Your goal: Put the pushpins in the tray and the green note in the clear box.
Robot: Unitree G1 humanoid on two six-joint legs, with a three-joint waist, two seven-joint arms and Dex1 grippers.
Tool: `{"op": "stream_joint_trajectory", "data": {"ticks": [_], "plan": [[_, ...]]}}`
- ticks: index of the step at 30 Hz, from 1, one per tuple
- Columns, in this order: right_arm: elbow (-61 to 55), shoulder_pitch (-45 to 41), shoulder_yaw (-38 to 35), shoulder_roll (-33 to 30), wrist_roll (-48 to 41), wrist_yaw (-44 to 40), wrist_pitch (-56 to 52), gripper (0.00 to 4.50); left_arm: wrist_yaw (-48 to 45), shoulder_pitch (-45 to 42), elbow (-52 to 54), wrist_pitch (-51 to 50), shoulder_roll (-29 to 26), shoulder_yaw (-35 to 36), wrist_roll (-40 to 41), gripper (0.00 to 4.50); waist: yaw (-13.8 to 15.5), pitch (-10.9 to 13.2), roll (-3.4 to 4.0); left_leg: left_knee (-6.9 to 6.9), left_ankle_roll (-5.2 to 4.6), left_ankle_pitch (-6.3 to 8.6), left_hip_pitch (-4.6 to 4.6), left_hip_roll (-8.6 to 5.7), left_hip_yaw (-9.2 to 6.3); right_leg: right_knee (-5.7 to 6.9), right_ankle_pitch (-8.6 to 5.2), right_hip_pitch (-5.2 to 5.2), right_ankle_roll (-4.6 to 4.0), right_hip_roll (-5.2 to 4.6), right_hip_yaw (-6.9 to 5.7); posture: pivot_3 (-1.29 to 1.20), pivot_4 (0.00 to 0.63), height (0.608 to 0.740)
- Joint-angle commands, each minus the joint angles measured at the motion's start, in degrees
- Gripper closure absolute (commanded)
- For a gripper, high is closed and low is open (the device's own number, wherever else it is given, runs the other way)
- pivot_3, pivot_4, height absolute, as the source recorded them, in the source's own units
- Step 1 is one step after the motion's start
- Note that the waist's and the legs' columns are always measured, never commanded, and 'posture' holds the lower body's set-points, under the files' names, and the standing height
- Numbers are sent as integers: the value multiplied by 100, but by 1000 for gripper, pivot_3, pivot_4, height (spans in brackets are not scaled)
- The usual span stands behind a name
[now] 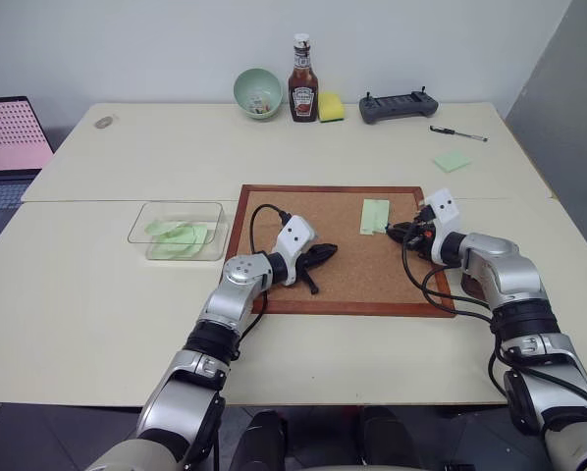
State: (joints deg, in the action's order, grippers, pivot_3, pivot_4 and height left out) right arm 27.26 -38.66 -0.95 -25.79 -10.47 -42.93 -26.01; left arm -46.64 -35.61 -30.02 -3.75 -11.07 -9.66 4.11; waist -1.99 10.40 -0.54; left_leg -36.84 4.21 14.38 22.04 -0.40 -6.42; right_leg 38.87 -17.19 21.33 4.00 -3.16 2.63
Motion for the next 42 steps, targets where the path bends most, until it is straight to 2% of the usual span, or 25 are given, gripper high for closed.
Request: {"op": "stream_joint_trajectory", "data": {"ticks": [1, 12, 15, 20, 25, 32, 42], "plan": [[-100, -198, -215, 68, -227, 68, -131, 3381, 19, 124, -101, -92, -4, -106, -96, 4500, -1, 0, 0, 0, 0, 0, 0, 0, 0, 0, 0, 0, 0, 0, 0, 0, 150, 740], [-426, -168, -169, -166, -437, -355, -220, 3381, 31, 126, -110, -80, -15, -103, -108, 4500, -2, 0, 0, 0, 0, 0, 0, 0, 0, 0, 0, 0, 0, 0, 0, 0, 150, 740], [-614, -99, -60, -143, -372, -357, -90, 2908, 34, 124, -127, -71, -13, -103, -113, 4500, -1, 0, 0, 1, 0, 0, 0, 0, 0, 0, 0, 0, 0, 0, 0, 0, 150, 740], [-645, -199, 145, 48, -127, -120, 260, 1876, 33, 111, -152, -59, -9, -106, -121, 4500, -3, 0, 0, 1, 0, 0, 1, 0, 0, 0, 0, 1, 1, 0, 0, 0, 150, 740], [127, -491, 350, 165, 366, 237, 944, 1876, 41, 99, -167, -43, -8, -107, -131, 4500, -4, 0, 0, 1, 0, 0, 1, 0, 1, 0, 0, 2, 0, 0, 0, 0, 150, 740], [852, -733, 326, 97, 556, 298, 1335, 1876, 47, 146, -117, -48, -40, -99, -127, 4500, -8, 0, 0, 4, 0, 0, 0, 0, 0, -1, 0, 3, 0, 0, 0, 0, 150, 740], [720, -599, 479, -103, 603, -285, 1426, 1876, 60, 121, -145, -37, -19, -106, -131, 4500, -25, 0, 0, 3, 0, 0, 0, 0, 1, -1, 0, 2, 0, 0, 1, 0, 150, 740]]}}
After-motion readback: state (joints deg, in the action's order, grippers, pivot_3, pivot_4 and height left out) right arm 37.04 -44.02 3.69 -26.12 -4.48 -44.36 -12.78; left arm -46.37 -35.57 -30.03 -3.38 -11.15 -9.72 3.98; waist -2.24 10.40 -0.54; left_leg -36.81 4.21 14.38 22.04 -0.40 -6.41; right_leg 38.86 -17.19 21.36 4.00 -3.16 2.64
